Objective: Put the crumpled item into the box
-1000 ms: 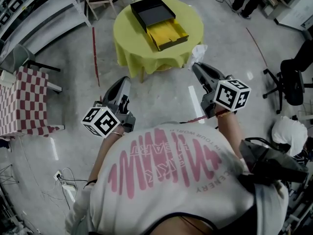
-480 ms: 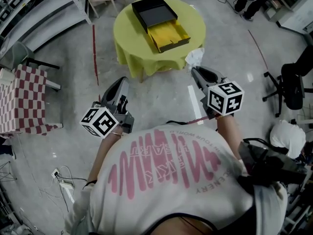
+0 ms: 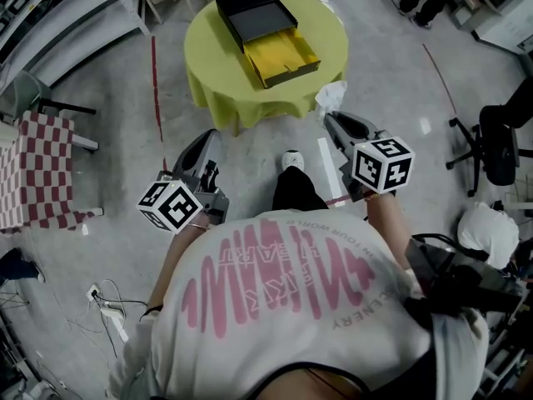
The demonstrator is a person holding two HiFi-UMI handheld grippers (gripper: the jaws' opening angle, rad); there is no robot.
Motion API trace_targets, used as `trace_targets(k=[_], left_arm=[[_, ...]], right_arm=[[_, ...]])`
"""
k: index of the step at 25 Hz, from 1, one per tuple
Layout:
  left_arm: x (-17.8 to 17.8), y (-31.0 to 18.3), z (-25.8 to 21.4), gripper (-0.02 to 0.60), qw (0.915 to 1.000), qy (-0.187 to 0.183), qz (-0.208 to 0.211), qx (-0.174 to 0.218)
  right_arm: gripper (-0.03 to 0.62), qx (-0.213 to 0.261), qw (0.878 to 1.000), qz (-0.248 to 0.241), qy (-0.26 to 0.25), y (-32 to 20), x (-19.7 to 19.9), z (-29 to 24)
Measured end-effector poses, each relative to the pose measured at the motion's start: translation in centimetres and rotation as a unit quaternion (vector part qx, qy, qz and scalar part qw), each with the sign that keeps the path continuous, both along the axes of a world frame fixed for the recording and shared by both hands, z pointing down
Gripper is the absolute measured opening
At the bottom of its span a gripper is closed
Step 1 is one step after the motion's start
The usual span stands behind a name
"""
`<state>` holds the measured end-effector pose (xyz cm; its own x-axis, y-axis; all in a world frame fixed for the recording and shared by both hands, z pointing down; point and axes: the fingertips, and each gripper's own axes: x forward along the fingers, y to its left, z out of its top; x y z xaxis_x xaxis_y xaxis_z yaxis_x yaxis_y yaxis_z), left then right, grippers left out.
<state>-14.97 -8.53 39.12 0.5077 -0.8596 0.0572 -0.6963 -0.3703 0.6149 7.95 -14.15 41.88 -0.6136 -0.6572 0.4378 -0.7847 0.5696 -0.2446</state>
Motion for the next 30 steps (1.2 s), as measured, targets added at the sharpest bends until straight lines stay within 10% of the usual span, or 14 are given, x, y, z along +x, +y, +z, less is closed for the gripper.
trace_targets(k=[30], left_arm=[[-0.8,-21.4,2.9,0.008,0.9931,0.002,-0.104,-0.053]], right_arm=[[0.038,-0.086,0.990,-0.114,0.020,-26.3,-3.5,6.2]])
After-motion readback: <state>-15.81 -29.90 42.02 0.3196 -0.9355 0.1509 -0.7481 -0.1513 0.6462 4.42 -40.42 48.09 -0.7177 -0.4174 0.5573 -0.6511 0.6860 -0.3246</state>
